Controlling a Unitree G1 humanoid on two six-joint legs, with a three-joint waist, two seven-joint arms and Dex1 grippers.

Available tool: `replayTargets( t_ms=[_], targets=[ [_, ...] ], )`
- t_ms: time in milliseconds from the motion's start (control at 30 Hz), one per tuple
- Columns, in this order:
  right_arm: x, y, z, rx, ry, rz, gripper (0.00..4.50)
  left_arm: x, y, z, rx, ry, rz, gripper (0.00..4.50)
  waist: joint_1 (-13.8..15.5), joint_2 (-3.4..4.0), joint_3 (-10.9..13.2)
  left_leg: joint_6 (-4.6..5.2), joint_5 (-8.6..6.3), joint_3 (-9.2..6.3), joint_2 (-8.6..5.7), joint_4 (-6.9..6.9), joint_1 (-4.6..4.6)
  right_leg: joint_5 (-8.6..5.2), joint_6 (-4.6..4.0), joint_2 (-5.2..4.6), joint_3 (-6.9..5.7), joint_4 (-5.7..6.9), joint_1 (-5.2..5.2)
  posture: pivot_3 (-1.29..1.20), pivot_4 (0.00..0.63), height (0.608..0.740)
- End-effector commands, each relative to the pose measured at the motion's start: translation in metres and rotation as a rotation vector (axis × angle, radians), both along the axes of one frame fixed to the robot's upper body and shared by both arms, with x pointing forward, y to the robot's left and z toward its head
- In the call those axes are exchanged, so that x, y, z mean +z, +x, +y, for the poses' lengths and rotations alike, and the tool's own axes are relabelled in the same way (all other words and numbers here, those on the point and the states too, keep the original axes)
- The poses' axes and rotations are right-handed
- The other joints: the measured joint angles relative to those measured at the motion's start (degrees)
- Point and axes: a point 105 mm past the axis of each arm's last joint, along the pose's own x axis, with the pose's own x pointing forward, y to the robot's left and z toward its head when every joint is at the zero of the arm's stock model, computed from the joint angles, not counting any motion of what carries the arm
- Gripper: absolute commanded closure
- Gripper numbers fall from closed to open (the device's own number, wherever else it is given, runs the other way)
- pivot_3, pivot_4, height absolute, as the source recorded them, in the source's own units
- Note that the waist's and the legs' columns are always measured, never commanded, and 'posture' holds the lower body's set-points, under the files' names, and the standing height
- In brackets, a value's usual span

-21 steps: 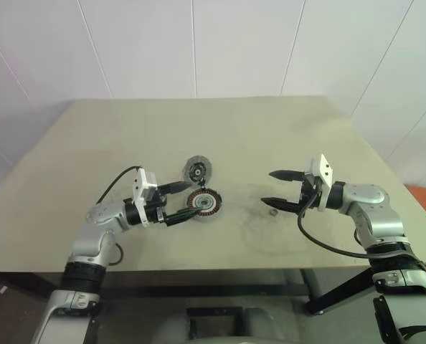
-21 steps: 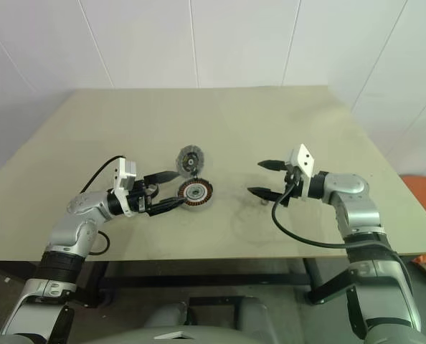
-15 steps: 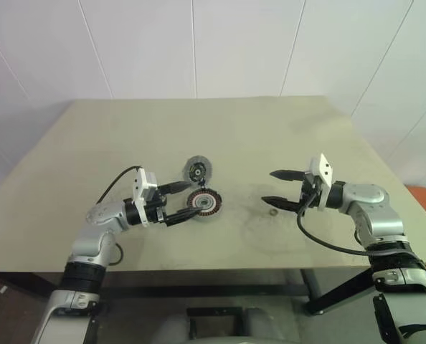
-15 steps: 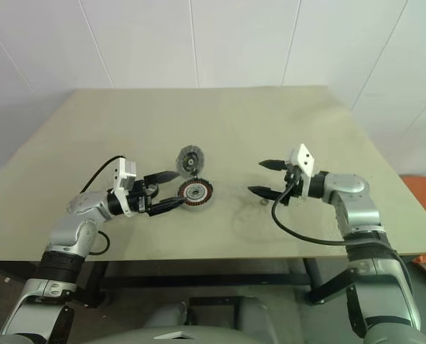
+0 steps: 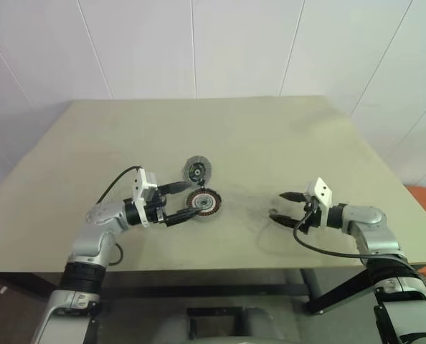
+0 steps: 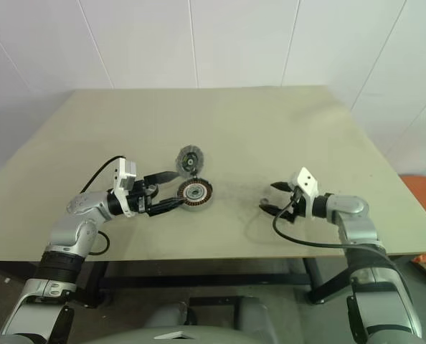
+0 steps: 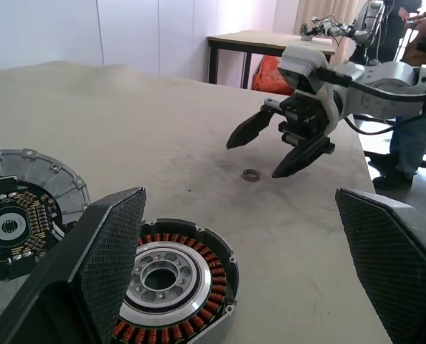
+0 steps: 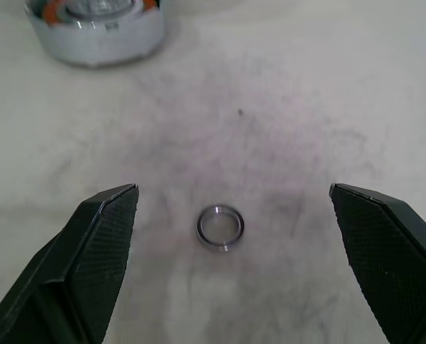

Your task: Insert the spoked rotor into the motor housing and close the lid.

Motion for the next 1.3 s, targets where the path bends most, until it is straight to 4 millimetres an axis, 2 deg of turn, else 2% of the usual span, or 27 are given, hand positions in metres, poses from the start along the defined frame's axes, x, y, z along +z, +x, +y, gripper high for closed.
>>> replayTargets(
  t_ms=[33, 333, 733, 933, 1100, 1300],
  targets=[
    [-0.001, 0.003, 0.003, 0.018, -0.041, -0.044, 0.02, 0.013, 0.002, -0.002, -0.014, -0.007, -0.050, 0.00, 0.0, 0.00, 0.0, 0.00, 0.00, 0.00, 0.00, 0.00, 0.00, 0.00, 0.00, 0.00, 0.00, 0.00, 0.00, 0.00, 0.000, 0.740],
    [-0.005, 0.002, 0.003, 0.029, -0.043, -0.030, 0.02, 0.012, 0.002, -0.001, -0.005, -0.007, -0.049, 0.00, 0.0, -0.01, 0.0, 0.00, 0.00, 0.00, 0.00, 0.01, 0.09, 0.00, 0.00, 0.00, 0.01, 0.00, 0.10, 0.00, 0.000, 0.740],
    [-0.008, -0.006, 0.015, 0.077, 0.011, 0.036, 3.83, 0.011, 0.003, -0.002, 0.003, -0.007, -0.054, 0.00, -0.1, -0.02, 0.0, -0.01, 0.00, -0.05, 0.02, 0.03, 0.28, -0.01, 0.01, -0.02, 0.00, -0.01, 0.31, 0.00, 0.000, 0.740],
    [-0.006, -0.006, 0.017, 0.075, 0.020, 0.045, 3.83, 0.011, 0.004, -0.001, 0.004, -0.005, -0.052, 0.00, -0.1, -0.01, 0.0, -0.01, 0.00, -0.05, 0.02, 0.02, 0.25, -0.01, 0.01, -0.02, 0.00, -0.01, 0.28, 0.00, 0.000, 0.740],
    [0.027, -0.001, 0.040, 0.164, 0.113, 0.008, 3.83, 0.010, 0.006, 0.004, 0.015, -0.018, -0.034, 0.00, -0.1, 0.02, 0.0, 0.00, 0.00, -0.05, 0.02, 0.02, 0.10, 0.00, 0.01, -0.01, 0.00, 0.01, 0.10, 0.00, 0.000, 0.740],
    [0.063, 0.004, 0.077, 0.342, 0.119, -0.057, 3.83, 0.009, 0.004, 0.008, 0.014, -0.040, -0.010, 0.00, 0.0, 0.04, 0.0, 0.00, 0.00, -0.04, 0.02, 0.02, 0.00, 0.01, 0.00, -0.01, 0.00, 0.04, -0.03, 0.00, 0.000, 0.740]
  ],
)
